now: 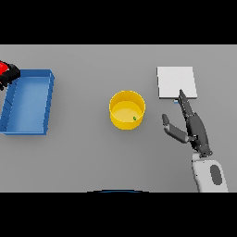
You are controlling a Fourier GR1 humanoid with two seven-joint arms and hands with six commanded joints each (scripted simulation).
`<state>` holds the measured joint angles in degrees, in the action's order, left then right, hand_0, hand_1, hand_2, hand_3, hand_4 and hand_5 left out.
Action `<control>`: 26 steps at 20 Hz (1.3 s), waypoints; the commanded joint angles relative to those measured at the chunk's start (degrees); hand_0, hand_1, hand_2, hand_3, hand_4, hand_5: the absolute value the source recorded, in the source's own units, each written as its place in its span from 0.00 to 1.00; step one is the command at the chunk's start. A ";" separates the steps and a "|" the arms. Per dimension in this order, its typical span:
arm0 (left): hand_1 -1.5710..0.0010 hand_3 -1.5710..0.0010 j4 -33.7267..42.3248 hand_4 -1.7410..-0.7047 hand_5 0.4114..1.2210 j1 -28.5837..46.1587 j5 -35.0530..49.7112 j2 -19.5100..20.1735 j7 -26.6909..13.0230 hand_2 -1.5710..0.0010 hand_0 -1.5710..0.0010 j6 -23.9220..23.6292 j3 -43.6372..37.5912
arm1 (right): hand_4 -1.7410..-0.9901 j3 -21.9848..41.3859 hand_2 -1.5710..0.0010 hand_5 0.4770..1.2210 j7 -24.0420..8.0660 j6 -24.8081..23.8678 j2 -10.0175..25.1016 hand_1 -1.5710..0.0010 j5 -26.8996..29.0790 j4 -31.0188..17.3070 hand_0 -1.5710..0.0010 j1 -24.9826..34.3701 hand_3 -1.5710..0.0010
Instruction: Pick up the red beaker and tilt it to pour out 1 green nut into yellow bowl. Pick up the yellow bowl and place it on the metallic measuring scale.
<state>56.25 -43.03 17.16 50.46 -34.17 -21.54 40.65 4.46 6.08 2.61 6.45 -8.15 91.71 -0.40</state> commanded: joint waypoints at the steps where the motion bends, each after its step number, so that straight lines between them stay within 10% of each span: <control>1: 0.03 0.46 2.32 0.59 0.45 1.00 1.33 0.75 0.69 0.10 0.00 1.07 -0.41 | 0.55 0.17 1.00 0.34 -0.18 -0.20 -0.11 1.00 -0.30 0.03 1.00 -0.15 1.00; 5: 0.58 0.76 7.41 0.83 0.36 2.52 5.66 2.47 1.90 0.62 0.50 5.65 -1.64 | 0.56 0.43 1.00 0.33 0.17 -0.61 -0.59 1.00 -0.79 -0.67 1.00 -0.35 1.00; 9: 0.83 0.90 7.58 0.91 0.31 1.16 4.83 3.30 -0.78 0.84 0.80 9.35 0.65 | 0.57 -0.23 1.00 0.33 -0.33 0.03 0.05 1.00 0.21 -0.71 1.00 0.68 1.00; 19: 0.98 0.99 6.14 0.98 0.32 1.10 2.45 1.95 1.92 0.98 0.98 5.99 1.48 | 0.64 1.76 1.00 0.27 -4.95 -3.50 0.85 1.00 -6.56 -0.63 1.00 2.50 1.00; 22: 0.99 0.99 6.79 0.99 0.34 1.69 2.61 1.98 3.28 0.99 0.99 4.80 1.09 | 0.76 3.90 1.00 0.26 -3.44 0.74 4.04 1.00 -7.70 0.08 0.99 6.50 1.00; 26: 1.00 1.00 6.56 0.97 0.37 1.60 2.90 1.82 3.95 1.00 1.00 4.61 0.78 | 0.65 8.90 1.00 0.25 -1.14 7.50 9.42 1.00 -12.40 -2.42 1.00 12.46 1.00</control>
<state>62.81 -41.45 20.06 52.27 -30.23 -16.94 41.43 13.36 4.90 10.10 15.87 -20.55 89.30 12.09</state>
